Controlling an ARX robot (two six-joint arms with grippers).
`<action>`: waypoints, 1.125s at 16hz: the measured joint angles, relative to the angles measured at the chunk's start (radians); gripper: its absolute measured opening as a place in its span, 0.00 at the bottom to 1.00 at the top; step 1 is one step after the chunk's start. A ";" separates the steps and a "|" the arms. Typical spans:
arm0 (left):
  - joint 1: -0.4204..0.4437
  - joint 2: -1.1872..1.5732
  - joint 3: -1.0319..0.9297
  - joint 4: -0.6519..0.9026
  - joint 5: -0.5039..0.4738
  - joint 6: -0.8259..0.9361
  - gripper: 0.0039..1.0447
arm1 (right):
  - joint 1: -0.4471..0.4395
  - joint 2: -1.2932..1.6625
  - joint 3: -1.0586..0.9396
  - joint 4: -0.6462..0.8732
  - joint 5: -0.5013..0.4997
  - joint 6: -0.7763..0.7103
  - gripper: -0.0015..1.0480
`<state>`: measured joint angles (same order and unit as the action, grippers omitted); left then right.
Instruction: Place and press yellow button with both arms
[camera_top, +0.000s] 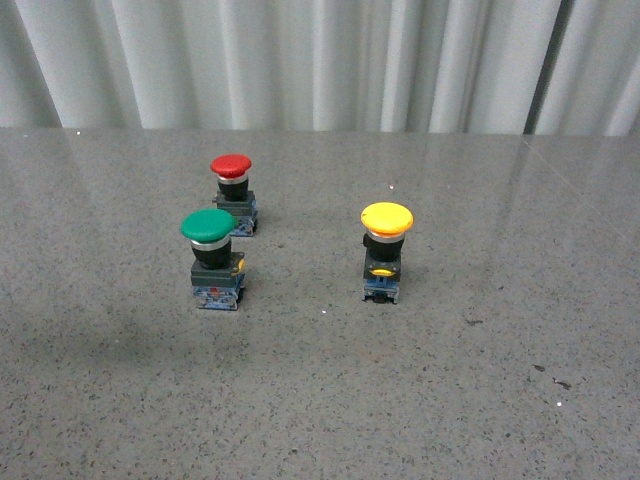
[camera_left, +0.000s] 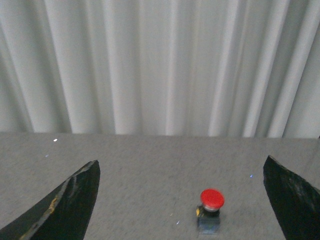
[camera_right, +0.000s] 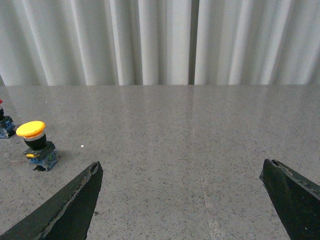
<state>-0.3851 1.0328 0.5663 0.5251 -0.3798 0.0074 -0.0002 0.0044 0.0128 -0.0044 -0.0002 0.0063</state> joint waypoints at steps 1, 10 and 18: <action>0.050 -0.139 -0.058 -0.122 0.048 -0.001 0.82 | 0.000 0.000 0.000 0.000 0.000 0.000 0.94; 0.303 -0.550 -0.430 -0.182 0.296 -0.006 0.01 | 0.000 0.000 0.000 0.000 0.000 0.000 0.94; 0.383 -0.725 -0.517 -0.270 0.379 -0.007 0.01 | 0.000 0.000 0.000 0.000 0.000 0.000 0.94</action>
<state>-0.0021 0.3080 0.0498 0.2550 -0.0006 0.0006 -0.0002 0.0044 0.0128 -0.0044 -0.0006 0.0063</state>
